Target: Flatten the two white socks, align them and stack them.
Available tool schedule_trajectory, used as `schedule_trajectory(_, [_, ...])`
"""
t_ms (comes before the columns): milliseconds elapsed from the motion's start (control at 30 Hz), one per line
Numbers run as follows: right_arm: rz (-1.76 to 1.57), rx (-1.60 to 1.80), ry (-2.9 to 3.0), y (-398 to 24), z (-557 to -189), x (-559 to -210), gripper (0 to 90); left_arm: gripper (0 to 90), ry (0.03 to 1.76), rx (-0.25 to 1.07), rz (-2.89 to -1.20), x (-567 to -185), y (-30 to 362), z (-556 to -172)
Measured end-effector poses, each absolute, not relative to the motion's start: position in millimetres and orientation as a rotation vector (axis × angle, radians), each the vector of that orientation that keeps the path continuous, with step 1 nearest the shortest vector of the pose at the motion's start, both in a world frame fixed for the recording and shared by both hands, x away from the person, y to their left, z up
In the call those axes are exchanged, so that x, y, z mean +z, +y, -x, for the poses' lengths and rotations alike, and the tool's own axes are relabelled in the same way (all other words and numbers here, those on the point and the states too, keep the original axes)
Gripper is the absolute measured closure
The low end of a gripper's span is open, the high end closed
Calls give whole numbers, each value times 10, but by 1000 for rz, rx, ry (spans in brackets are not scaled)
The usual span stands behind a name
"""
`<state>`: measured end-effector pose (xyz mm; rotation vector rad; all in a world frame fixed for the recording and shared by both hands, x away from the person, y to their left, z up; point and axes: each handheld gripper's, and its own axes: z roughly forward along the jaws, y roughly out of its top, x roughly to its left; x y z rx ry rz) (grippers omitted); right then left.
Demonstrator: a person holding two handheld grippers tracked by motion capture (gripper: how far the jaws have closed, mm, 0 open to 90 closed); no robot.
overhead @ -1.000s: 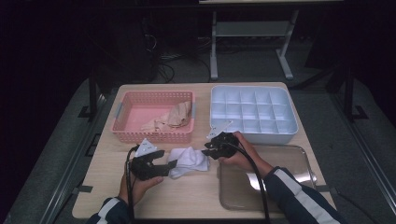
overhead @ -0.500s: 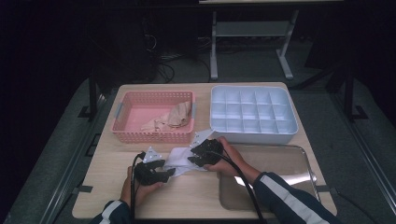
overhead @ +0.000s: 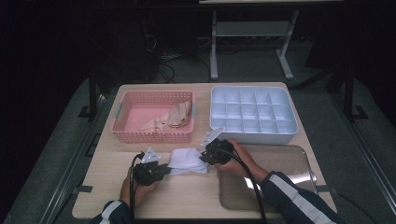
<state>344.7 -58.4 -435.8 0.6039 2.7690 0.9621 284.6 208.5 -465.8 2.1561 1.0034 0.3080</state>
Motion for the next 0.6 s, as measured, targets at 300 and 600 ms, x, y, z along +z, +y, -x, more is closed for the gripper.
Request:
schedule_trajectory(300, [-656,981,2753,-805,-3365,-4264,747,787,987,318,-2162,-4661,2106,-2829])
schedule_trajectory(600, [-500,1157,2667,-462,-3231,-4086,774,779,982,328,-2159,-4665,2090,-2820])
